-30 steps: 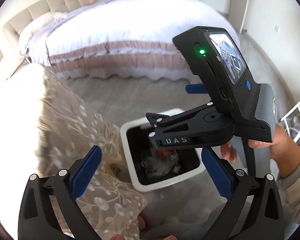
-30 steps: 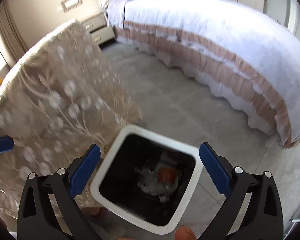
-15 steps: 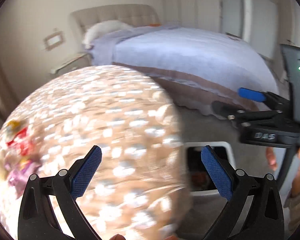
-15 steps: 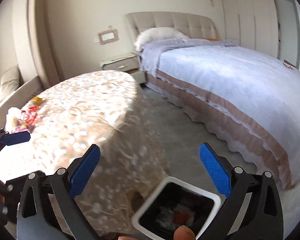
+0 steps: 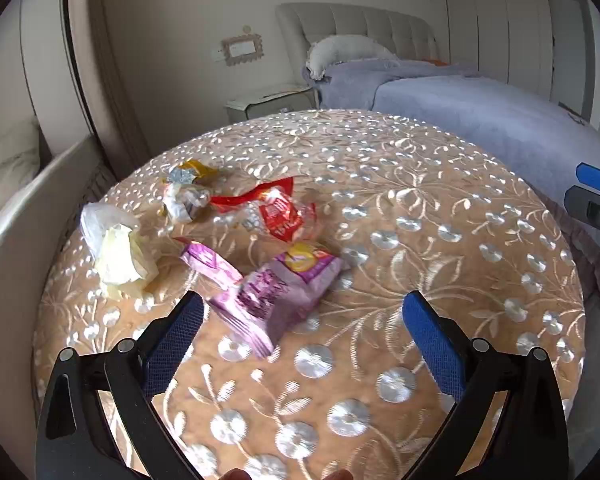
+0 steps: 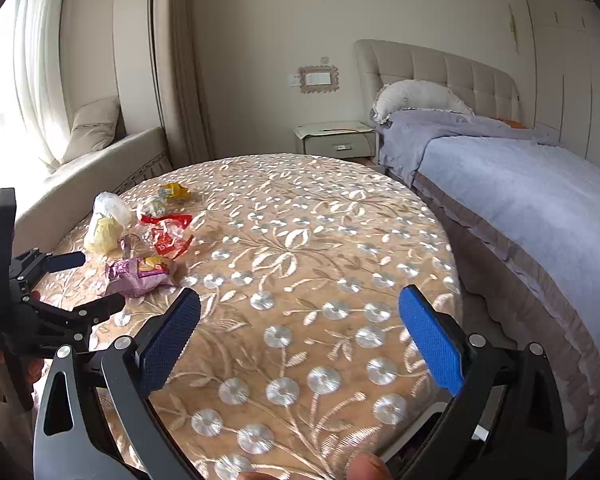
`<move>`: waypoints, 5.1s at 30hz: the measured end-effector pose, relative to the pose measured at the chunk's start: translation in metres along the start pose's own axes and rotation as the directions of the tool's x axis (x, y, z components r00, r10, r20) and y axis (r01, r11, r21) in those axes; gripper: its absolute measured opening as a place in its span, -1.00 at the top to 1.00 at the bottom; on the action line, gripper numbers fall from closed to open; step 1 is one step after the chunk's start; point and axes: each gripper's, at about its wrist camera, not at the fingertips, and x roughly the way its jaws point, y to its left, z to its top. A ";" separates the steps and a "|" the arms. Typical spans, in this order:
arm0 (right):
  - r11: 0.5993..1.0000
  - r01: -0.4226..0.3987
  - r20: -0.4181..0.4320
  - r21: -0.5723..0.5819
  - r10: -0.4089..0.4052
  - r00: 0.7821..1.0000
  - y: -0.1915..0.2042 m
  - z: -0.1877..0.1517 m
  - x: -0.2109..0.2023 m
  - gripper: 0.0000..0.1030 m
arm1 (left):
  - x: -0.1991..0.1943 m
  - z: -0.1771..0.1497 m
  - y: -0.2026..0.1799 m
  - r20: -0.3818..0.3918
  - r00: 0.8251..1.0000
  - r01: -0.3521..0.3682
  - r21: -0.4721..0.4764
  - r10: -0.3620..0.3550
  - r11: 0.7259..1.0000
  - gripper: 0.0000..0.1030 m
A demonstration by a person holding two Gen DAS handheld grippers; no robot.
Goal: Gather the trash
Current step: 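Return both tools to the table, then grasp the pink-purple wrapper with the left tool while the right tool grasps the red snack bag, then carry the pink wrapper and red snack bag over the trash bin, then open the left tool over the bin while the right tool drops the red bag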
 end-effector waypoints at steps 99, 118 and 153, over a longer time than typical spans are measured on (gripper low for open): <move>0.938 0.311 0.116 0.155 -0.330 0.937 -0.067 -0.042 -0.143 0.60 | -0.064 0.029 -0.208 -0.047 0.794 0.598 0.249 -0.607 0.762 0.52; 0.883 0.352 -0.046 0.310 -0.356 0.933 -0.174 -0.118 -0.115 0.60 | 0.017 0.001 -0.363 -0.317 0.739 0.674 0.336 -0.595 0.658 0.51; 0.860 0.344 -0.305 0.378 -0.235 0.923 -0.233 -0.180 -0.019 0.58 | 0.112 -0.050 -0.431 -0.446 0.780 0.615 0.422 -0.438 0.665 -0.90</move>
